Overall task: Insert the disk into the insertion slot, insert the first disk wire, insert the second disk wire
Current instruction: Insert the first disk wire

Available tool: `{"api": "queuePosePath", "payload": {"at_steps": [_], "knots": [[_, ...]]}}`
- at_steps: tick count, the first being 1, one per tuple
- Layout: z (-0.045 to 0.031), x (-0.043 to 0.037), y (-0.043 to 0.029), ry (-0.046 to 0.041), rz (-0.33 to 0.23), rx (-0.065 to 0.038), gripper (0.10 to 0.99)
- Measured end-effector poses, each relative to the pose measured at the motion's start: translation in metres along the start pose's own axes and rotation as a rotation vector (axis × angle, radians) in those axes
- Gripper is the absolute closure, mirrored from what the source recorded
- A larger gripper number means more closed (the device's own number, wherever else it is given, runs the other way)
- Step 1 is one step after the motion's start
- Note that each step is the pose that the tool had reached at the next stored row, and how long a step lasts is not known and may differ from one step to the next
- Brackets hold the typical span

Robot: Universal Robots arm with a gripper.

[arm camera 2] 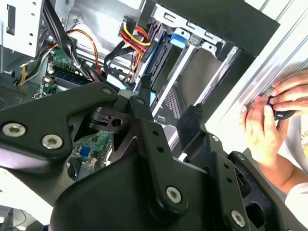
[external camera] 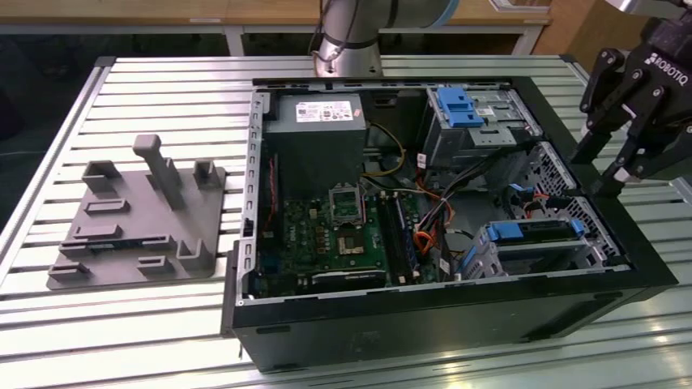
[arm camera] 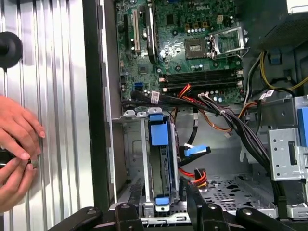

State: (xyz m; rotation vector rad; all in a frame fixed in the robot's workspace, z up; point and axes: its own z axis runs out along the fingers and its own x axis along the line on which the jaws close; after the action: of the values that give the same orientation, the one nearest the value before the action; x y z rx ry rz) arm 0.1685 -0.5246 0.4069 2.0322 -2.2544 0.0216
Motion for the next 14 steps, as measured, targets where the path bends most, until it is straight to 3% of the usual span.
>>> {"api": "queuePosePath", "payload": {"at_steps": [5,7,9,12,14], "knots": [[0.0043,-0.0043,-0.0170,0.0057,-0.001,-0.020,0.588],[0.0068,-0.0051,-0.0201,0.0056,-0.002,-0.025,0.588],[0.0086,-0.0052,-0.0203,-0.0009,-0.002,-0.026,0.588],[0.0110,-0.0055,-0.0205,-0.0245,-0.004,-0.028,0.588],[0.0137,-0.0058,-0.0206,-0.0291,-0.004,-0.029,0.588]]}}
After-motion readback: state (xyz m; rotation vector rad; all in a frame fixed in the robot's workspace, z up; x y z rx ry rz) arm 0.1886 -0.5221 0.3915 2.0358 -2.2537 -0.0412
